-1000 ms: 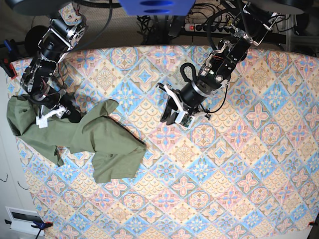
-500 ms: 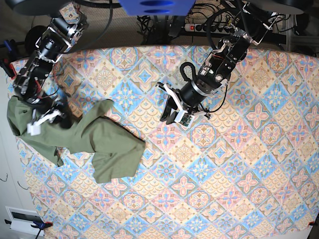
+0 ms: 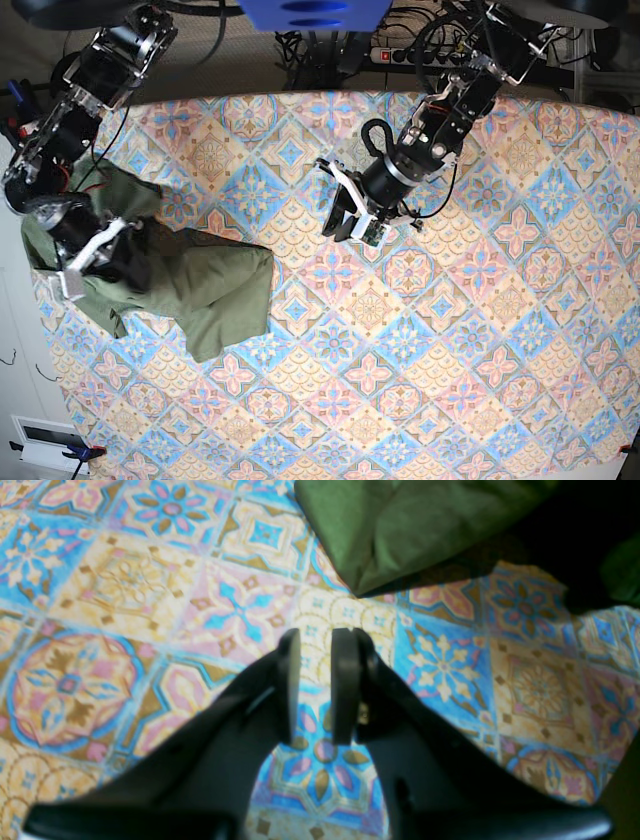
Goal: Layout the t-shirt on the table in an organized manner, then fold the t-shirt properly
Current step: 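Lift the shirt with the right gripper and drag it along the table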
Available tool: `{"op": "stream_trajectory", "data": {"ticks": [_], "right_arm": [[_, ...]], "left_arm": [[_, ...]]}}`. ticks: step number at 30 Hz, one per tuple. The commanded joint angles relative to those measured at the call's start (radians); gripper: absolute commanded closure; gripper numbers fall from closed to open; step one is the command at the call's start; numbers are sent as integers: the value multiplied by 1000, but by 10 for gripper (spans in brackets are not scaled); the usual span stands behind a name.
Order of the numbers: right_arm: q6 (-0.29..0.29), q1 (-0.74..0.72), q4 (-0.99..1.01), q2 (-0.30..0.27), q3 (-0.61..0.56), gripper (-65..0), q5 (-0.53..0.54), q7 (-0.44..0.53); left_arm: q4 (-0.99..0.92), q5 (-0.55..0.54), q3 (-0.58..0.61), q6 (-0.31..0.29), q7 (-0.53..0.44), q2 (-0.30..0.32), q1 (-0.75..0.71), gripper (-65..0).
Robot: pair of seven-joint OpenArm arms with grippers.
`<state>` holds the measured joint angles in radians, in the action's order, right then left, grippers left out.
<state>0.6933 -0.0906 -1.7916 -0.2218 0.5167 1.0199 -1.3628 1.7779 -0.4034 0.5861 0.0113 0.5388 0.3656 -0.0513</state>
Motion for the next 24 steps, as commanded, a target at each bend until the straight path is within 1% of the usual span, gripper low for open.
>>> {"op": "stream_trajectory", "data": {"ticks": [1, 4, 5, 7, 10, 13, 15, 19, 22, 24], "right_arm": [[5, -24, -50, -18, -14, -16, 38, 39], [5, -30, -92, -28, -66, -16, 38, 19], [5, -31, -93, -51, -76, -16, 38, 19], [5, -51, -83, -116, -94, -15, 35, 26], [5, -153, -76, -173, -115, -15, 32, 29], [5, -249, -35, -233, -149, -15, -60, 43], [5, -323, -26, -261, -204, -15, -123, 56], [5, -443, -26, -298, -269, -15, -181, 58], [5, -529, -26, -301, -272, -15, -180, 58], [5, -579, -27, -314, -272, -15, -172, 58]], "left_arm": [[17, -2, -7, -3, -24, 0, 11, -109], [21, -2, -54, -3, -24, 0, -31, -109], [23, -2, -67, -3, -24, 0, -40, -109], [23, -2, -88, -3, -24, 0, -51, -109], [23, -2, -97, -3, -26, 0, -71, -109], [23, -2, -97, -3, -26, -4, -74, -109], [23, -2, -99, -3, -26, -24, -74, -109], [18, -1, -99, -3, -26, -55, -74, -109], [17, 1, -99, -3, -24, -76, -75, -109], [10, 19, -99, -3, -23, -90, -77, -109]]}}
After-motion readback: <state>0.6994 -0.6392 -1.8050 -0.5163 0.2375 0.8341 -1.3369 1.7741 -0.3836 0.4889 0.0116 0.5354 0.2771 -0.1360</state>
